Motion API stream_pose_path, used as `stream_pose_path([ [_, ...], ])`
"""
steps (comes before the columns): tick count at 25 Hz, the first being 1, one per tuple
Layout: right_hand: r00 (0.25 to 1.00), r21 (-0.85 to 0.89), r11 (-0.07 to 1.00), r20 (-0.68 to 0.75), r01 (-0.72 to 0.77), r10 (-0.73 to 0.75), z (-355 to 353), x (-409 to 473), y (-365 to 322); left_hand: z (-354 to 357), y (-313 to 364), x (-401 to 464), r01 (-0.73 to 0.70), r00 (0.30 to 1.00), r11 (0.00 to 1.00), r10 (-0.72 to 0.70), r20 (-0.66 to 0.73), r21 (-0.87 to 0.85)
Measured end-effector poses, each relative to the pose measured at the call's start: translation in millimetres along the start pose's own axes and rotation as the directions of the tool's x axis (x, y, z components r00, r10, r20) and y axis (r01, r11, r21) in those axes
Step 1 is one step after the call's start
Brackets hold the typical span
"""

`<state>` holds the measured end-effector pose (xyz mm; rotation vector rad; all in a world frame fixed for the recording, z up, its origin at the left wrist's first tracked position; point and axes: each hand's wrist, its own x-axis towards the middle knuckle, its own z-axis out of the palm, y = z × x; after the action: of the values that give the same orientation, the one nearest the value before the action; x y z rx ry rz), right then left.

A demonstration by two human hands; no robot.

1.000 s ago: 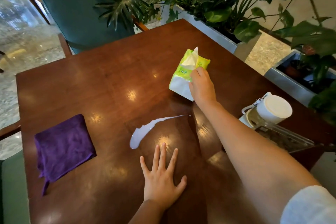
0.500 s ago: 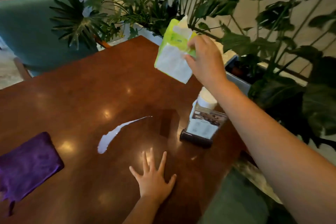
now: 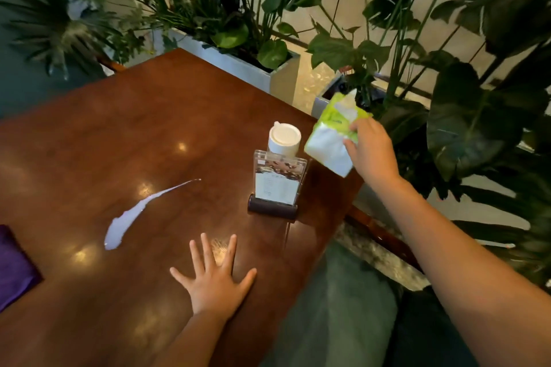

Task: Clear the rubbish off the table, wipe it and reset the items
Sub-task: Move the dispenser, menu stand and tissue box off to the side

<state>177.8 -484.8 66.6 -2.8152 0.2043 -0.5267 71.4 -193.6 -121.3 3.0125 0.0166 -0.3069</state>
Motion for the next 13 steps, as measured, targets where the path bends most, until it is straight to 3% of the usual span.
stream_pose_path([
  [8,0.970,-0.087,0.987,0.217,0.135,-0.113,67.2,-43.8,12.3,4.1,1.1,-1.2,0.012,0.998,1.000,-0.012,-0.069,0.001],
  [13,0.972,0.057,0.989,0.181,0.139,-0.148,89.9,-69.0,27.0,3.2,1.6,-1.7,0.013,0.998,1.000,-0.013,-0.063,-0.002],
])
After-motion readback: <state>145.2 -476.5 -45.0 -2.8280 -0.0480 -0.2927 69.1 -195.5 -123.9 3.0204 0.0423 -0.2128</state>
